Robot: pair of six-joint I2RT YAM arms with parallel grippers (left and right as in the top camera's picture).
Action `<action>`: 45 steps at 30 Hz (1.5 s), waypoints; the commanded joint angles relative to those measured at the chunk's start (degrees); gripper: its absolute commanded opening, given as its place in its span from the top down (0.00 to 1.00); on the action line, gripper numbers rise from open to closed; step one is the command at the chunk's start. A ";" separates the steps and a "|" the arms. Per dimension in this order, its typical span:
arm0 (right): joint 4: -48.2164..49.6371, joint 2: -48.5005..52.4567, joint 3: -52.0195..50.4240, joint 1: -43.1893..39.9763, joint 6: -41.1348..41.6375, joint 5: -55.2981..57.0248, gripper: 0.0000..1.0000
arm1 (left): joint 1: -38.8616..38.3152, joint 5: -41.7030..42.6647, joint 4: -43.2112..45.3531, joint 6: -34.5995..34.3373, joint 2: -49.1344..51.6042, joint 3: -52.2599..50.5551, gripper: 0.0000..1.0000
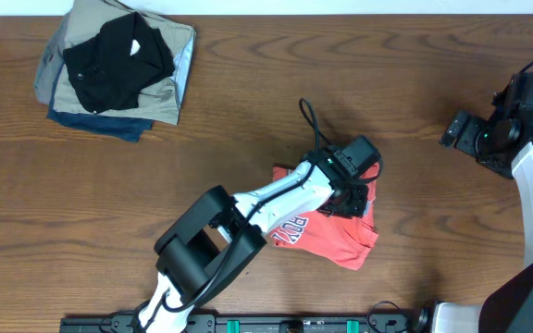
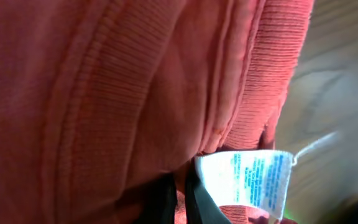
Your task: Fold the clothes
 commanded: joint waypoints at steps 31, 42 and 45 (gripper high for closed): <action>-0.07 -0.09 0.46 -0.31 0.31 0.00 0.01 | 6.45 -9.18 -19.52 -0.13 -11.80 -5.97 0.94; -0.07 -0.09 0.46 -0.31 0.31 0.00 0.01 | 6.43 -8.63 -19.43 -3.39 -11.47 -14.51 0.94; -0.07 -0.09 0.46 -0.31 0.31 0.00 0.01 | 6.43 -8.59 -21.14 -4.85 -12.17 -14.45 0.94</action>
